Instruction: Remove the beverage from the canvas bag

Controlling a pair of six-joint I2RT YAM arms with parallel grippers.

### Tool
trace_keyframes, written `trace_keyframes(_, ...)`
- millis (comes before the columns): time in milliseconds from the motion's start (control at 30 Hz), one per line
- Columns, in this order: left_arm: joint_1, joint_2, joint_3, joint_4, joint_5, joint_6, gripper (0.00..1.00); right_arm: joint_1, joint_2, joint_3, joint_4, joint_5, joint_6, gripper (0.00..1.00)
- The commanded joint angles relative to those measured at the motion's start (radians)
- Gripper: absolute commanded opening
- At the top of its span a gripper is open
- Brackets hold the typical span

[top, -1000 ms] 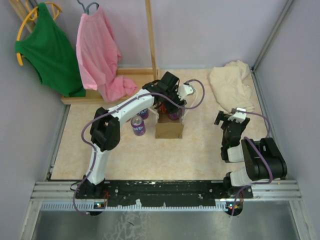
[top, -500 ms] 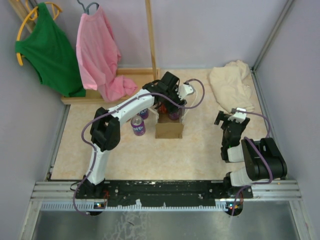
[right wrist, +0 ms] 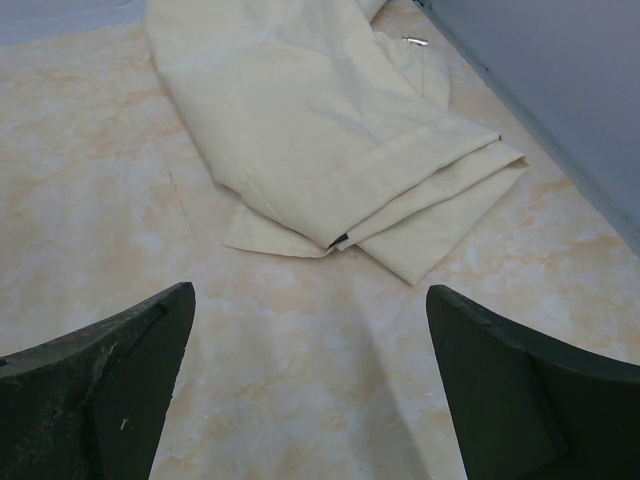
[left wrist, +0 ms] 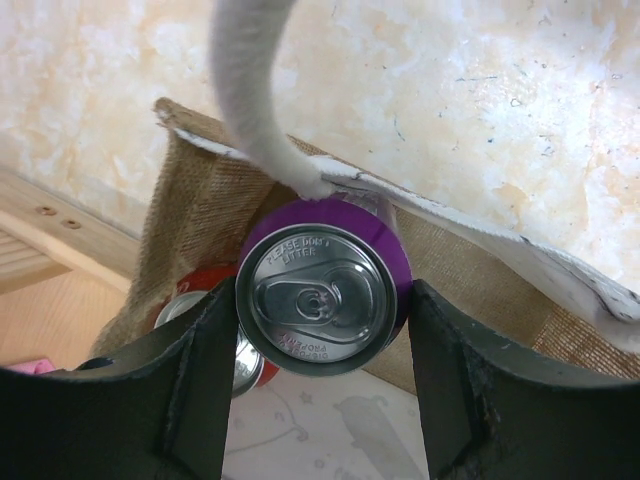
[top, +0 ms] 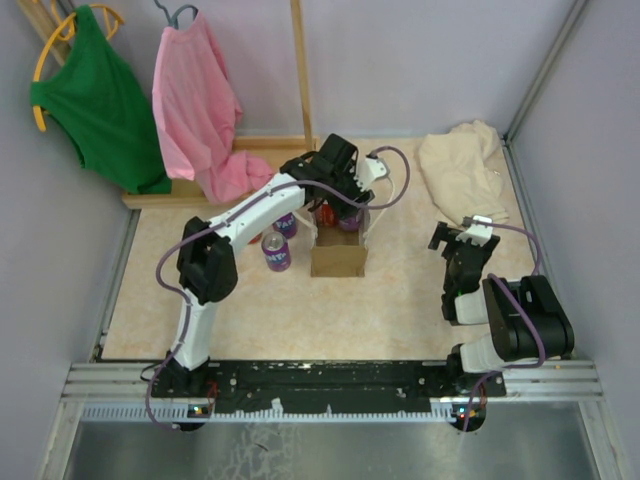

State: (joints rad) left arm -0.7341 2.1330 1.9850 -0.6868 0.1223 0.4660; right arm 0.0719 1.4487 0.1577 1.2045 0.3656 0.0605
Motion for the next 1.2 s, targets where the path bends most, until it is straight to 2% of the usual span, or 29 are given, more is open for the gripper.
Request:
trace_keyframes(0,0.003,-0.113,0.066,0.040,-0.022,-0.014,0.00,0.008,0.003,0.012,0.044,0.019,-0.012,0.99)
trace_keyframes(200,0.004,-0.150,0.110,0.017,-0.029,-0.028,0.00,0.008,0.003,0.013,0.044,0.019,-0.012,0.99)
trace_keyframes(367,0.006,-0.153,0.218,-0.044,-0.068,-0.023,0.00,0.008,0.003,0.013,0.044,0.019,-0.012,0.99)
trace_keyframes(533,0.013,-0.202,0.238,-0.039,-0.127,-0.027,0.00,0.008,0.003,0.013,0.044,0.018,-0.013,0.99)
trace_keyframes(667,0.036,-0.261,0.206,0.001,-0.189,-0.046,0.00,0.008,0.003,0.011,0.044,0.018,-0.012,0.99)
trace_keyframes(900,0.098,-0.421,0.048,0.151,-0.267,-0.088,0.00,0.008,0.003,0.013,0.044,0.018,-0.011,0.99)
trace_keyframes(1167,0.137,-0.511,-0.034,0.063,-0.403,-0.111,0.00,0.008,0.003,0.012,0.044,0.019,-0.012,0.99)
